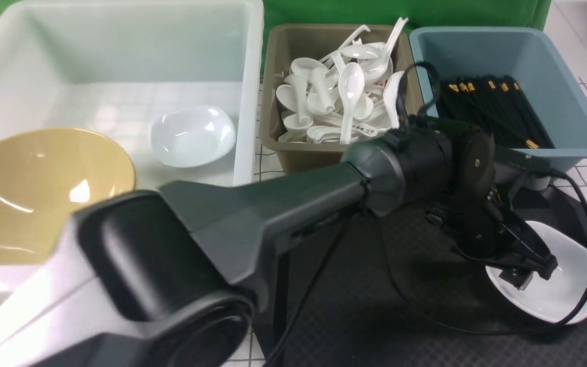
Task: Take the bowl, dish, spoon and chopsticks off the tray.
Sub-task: Use the left arm to grab the plate, then use the left arm to put the plate into the large storage box on the left
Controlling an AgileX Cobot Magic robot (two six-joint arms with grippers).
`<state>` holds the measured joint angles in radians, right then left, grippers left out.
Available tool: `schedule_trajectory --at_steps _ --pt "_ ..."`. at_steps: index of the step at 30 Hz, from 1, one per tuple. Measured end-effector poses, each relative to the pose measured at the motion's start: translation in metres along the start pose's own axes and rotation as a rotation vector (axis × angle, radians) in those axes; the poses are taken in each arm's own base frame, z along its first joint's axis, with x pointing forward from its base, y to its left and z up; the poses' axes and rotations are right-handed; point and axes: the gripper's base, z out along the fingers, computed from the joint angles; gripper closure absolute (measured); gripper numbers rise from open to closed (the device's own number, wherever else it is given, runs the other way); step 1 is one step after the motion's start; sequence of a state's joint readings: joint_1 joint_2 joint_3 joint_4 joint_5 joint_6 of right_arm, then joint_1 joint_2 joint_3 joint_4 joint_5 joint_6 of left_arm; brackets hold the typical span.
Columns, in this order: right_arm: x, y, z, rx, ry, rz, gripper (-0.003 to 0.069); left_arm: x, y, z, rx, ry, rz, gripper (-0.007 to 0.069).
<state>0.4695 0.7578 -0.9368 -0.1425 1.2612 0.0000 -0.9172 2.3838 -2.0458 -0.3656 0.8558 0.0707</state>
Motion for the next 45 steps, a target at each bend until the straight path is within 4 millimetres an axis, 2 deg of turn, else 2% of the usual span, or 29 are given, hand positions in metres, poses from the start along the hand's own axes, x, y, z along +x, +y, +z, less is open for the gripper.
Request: schedule_trajectory --at_steps 4,9,11,15,18,20,22,25,26,28,29,30,31,32,34,35,36,38,40,42,45 --pt "0.000 0.000 0.000 0.000 0.000 0.000 0.0610 -0.003 0.002 0.006 -0.010 0.015 -0.003 0.0256" --pt "0.000 0.000 0.000 0.000 -0.002 0.000 0.0610 -0.005 0.003 0.005 -0.029 0.008 -0.016 0.0523" --pt "-0.001 0.000 0.000 0.000 -0.007 0.000 0.0610 -0.008 0.001 -0.002 -0.027 -0.001 -0.015 0.0568" --pt "-0.008 -0.001 -0.006 -0.002 -0.073 0.004 0.0610 -0.012 0.001 -0.039 -0.058 0.027 0.016 0.0616" --pt "-0.019 -0.001 -0.017 -0.015 -0.162 0.015 0.0610 -0.017 0.009 -0.085 -0.099 0.026 0.038 0.0620" --pt "-0.035 0.001 -0.028 -0.054 -0.231 -0.003 0.0610 -0.022 0.016 -0.139 -0.142 -0.019 0.053 0.0620" --pt "-0.045 0.005 -0.032 -0.100 -0.261 -0.029 0.0610 -0.022 0.020 -0.174 -0.174 -0.050 0.054 0.0620" --pt "-0.067 0.013 -0.033 -0.197 -0.297 -0.085 0.0610 -0.016 0.026 -0.244 -0.254 -0.127 0.052 0.0620" --pt "-0.073 0.015 -0.034 -0.218 -0.307 -0.094 0.0610 -0.014 0.028 -0.261 -0.278 -0.153 0.047 0.0620" --pt "-0.090 0.022 -0.029 -0.299 -0.313 -0.124 0.0610 -0.002 0.037 -0.305 -0.344 -0.219 0.015 0.0621" --pt "-0.093 0.024 -0.027 -0.311 -0.312 -0.127 0.0610 0.001 0.039 -0.312 -0.355 -0.229 0.006 0.0621" --pt "-0.101 0.027 -0.024 -0.344 -0.315 -0.138 0.0610 0.012 0.047 -0.334 -0.395 -0.253 -0.027 0.0621" --pt "-0.103 0.028 -0.023 -0.359 -0.317 -0.144 0.0610 0.016 0.050 -0.340 -0.407 -0.257 -0.039 0.0621" --pt "-0.109 0.031 -0.020 -0.383 -0.314 -0.149 0.0610 0.028 0.056 -0.356 -0.436 -0.269 -0.067 0.0621" --pt "-0.120 0.036 -0.009 -0.433 -0.301 -0.158 0.0610 0.069 0.077 -0.394 -0.515 -0.294 -0.178 0.0621" --pt "-0.122 0.037 -0.006 -0.439 -0.294 -0.159 0.0610 0.079 0.085 -0.402 -0.538 -0.304 -0.214 0.0621" --pt "-0.126 0.038 -0.002 -0.452 -0.289 -0.162 0.0610 0.097 0.097 -0.412 -0.576 -0.327 -0.274 0.0621" --pt "-0.131 0.042 0.004 -0.465 -0.278 -0.171 0.0610 0.118 0.118 -0.422 -0.615 -0.359 -0.366 0.0621" --pt "-0.136 0.048 0.011 -0.480 -0.263 -0.185 0.0610 0.133 0.136 -0.422 -0.632 -0.378 -0.437 0.0621" --pt "-0.142 0.057 0.016 -0.507 -0.248 -0.212 0.0610 0.147 0.160 -0.417 -0.624 -0.393 -0.523 0.0621" --pt "-0.151 0.078 0.023 -0.556 -0.226 -0.266 0.0610 0.156 0.194 -0.395 -0.576 -0.405 -0.592 0.0621"
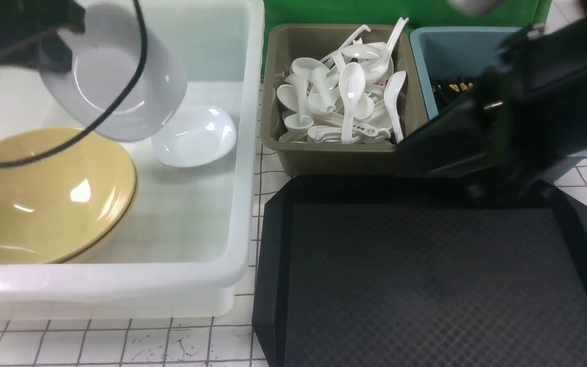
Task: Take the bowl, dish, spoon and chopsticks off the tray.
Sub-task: Use the left arm to put the plate into the large storage box on the left
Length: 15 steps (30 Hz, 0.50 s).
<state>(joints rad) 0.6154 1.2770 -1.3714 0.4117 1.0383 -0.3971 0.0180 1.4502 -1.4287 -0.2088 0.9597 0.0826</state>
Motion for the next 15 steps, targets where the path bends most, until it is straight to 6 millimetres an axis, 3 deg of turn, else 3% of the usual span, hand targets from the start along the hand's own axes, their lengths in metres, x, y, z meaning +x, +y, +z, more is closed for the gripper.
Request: schedule_trajectory --at_steps 4,7,14,15 --pt "-0.009 0.011 0.018 -0.051 0.026 -0.035 0.0610 -0.008 0.008 0.042 0.063 -0.024 -0.030 0.0621" --pt "-0.012 0.014 0.031 -0.071 0.060 -0.053 0.0610 -0.018 0.013 0.089 0.106 -0.043 -0.050 0.0621" --pt "-0.009 0.007 0.035 -0.005 0.114 -0.102 0.0610 -0.025 0.028 0.168 0.103 0.038 -0.056 0.0621" --pt "-0.009 0.007 0.035 -0.002 0.116 -0.103 0.0610 -0.025 0.028 0.169 0.104 0.039 -0.058 0.0621"
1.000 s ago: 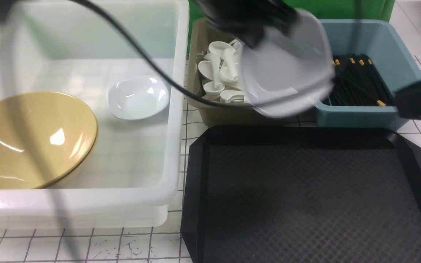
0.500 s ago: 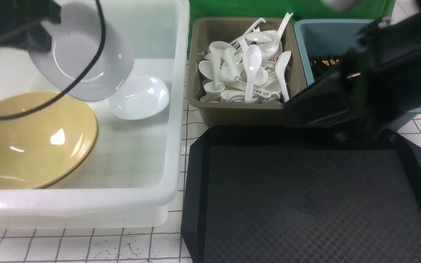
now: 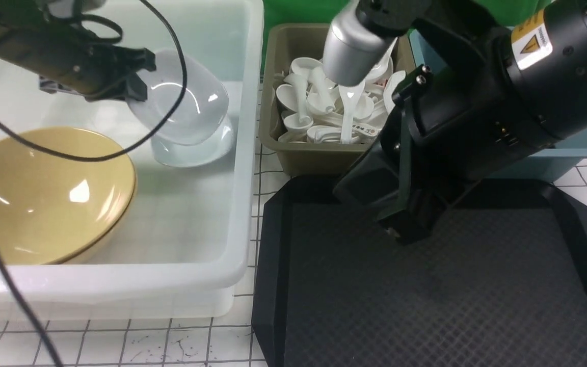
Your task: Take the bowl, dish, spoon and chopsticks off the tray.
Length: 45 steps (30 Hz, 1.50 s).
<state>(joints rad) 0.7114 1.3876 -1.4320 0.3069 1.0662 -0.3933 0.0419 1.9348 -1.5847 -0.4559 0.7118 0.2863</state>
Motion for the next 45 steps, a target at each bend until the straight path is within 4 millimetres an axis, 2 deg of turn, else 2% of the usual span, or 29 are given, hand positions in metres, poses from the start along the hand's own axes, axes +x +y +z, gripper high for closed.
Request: schedule_trajectory --at_steps 3,7,12,15,20,23,24,27,29,31,33,34,35,36,37,38,39,41,43,44,45 --pt "0.001 -0.003 0.000 0.033 0.014 -0.015 0.0610 -0.004 0.005 0.021 0.013 0.013 -0.017 0.0621" --pt "0.002 -0.005 0.000 0.056 0.023 -0.026 0.0610 -0.003 0.009 0.040 0.025 0.044 -0.012 0.0619" --pt "0.002 -0.006 0.000 0.070 0.026 -0.034 0.0610 0.001 0.011 0.049 0.037 0.086 0.006 0.0566" --pt "0.002 -0.007 0.000 0.073 0.022 -0.035 0.0610 0.002 0.011 0.049 0.043 0.097 0.035 0.0479" --pt "0.002 -0.007 0.000 0.080 0.029 -0.040 0.0610 0.003 0.009 0.045 0.051 0.152 0.093 0.0263" --pt "0.007 -0.011 -0.001 0.122 0.076 -0.033 0.0610 -0.005 0.003 0.026 0.057 0.209 0.152 0.0173" --pt "0.008 -0.013 -0.001 0.139 0.094 -0.027 0.0610 -0.009 0.001 0.018 0.051 0.212 0.169 0.0167" --pt "0.015 -0.018 -0.003 0.201 0.162 0.000 0.0610 -0.024 -0.010 -0.025 0.027 0.226 0.196 0.0160" --pt "0.017 -0.019 -0.007 0.220 0.181 0.012 0.0610 -0.031 -0.020 -0.059 0.017 0.187 0.199 0.0190" --pt "0.018 -0.017 -0.014 0.234 0.169 0.021 0.0610 -0.032 -0.033 -0.097 0.014 0.141 0.220 0.0263" --pt "0.019 -0.014 -0.024 0.241 0.142 0.020 0.0610 -0.028 -0.044 -0.126 0.012 0.103 0.242 0.0335" --pt "0.020 -0.012 -0.031 0.247 0.116 0.017 0.0610 -0.023 -0.051 -0.140 0.012 0.087 0.255 0.0379" --pt "0.021 -0.011 -0.033 0.249 0.107 0.016 0.0610 -0.021 -0.053 -0.145 0.011 0.082 0.259 0.0388" --pt "0.023 -0.009 -0.039 0.257 0.074 0.011 0.0610 -0.015 -0.058 -0.155 0.014 0.073 0.271 0.0434" --pt "0.027 -0.005 -0.049 0.273 0.010 0.004 0.0610 0.002 -0.069 -0.173 0.017 0.065 0.302 0.0508" --pt "0.028 -0.005 -0.048 0.275 0.001 0.003 0.0610 0.004 -0.070 -0.175 0.019 0.064 0.304 0.0526" --pt "0.034 -0.002 -0.053 0.284 -0.037 0.000 0.0610 0.015 -0.075 -0.183 0.023 0.062 0.320 0.0567" --pt "0.043 0.002 -0.061 0.302 -0.125 0.005 0.0610 0.042 -0.081 -0.195 0.033 0.061 0.335 0.0613" --pt "0.053 0.005 -0.064 0.317 -0.195 0.004 0.0610 0.072 -0.080 -0.201 0.034 0.067 0.332 0.0627" --pt "0.056 0.006 -0.062 0.317 -0.194 0.004 0.0610 0.072 -0.081 -0.205 0.033 0.050 0.335 0.0628" --pt "0.059 0.007 -0.066 0.325 -0.235 0.002 0.0610 0.087 -0.079 -0.205 0.030 0.054 0.329 0.0631"
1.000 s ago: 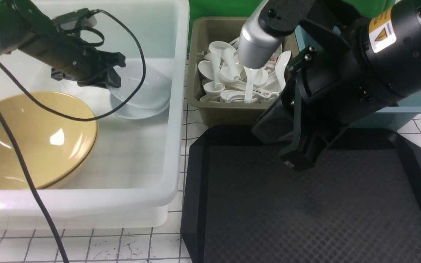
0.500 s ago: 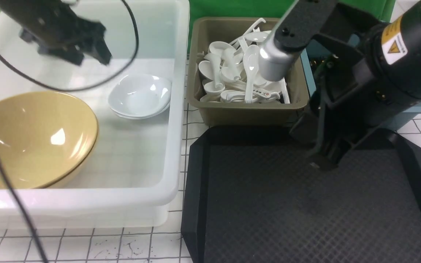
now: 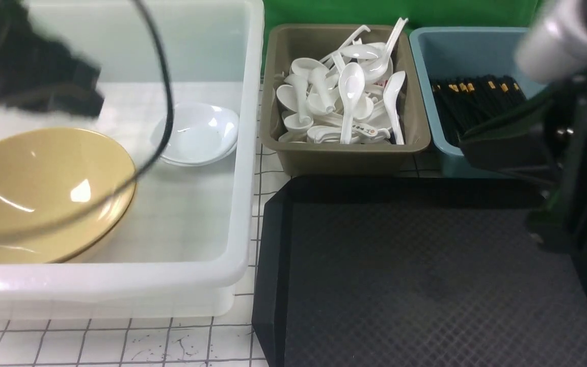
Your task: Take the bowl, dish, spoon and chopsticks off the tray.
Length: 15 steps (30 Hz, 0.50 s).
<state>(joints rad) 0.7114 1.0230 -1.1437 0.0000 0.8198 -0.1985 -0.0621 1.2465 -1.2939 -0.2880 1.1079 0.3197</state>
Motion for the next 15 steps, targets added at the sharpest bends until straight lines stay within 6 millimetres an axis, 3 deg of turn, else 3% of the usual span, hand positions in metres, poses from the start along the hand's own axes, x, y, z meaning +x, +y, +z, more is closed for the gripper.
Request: schedule_trajectory --at_steps 3,7,11,15 --pt "0.016 0.004 -0.009 0.015 -0.118 0.021 0.0610 0.060 -0.012 -0.010 -0.037 -0.090 -0.012 0.0632" --pt "0.030 0.008 -0.021 0.013 -0.223 0.051 0.0610 0.103 -0.020 -0.017 -0.076 -0.209 -0.010 0.0634" --pt "0.049 0.014 -0.044 0.019 -0.387 0.089 0.0608 0.160 -0.031 -0.022 -0.116 -0.358 0.002 0.0635" --pt "0.064 0.016 -0.063 0.039 -0.508 0.097 0.0605 0.192 -0.038 -0.026 -0.130 -0.443 0.020 0.0636"
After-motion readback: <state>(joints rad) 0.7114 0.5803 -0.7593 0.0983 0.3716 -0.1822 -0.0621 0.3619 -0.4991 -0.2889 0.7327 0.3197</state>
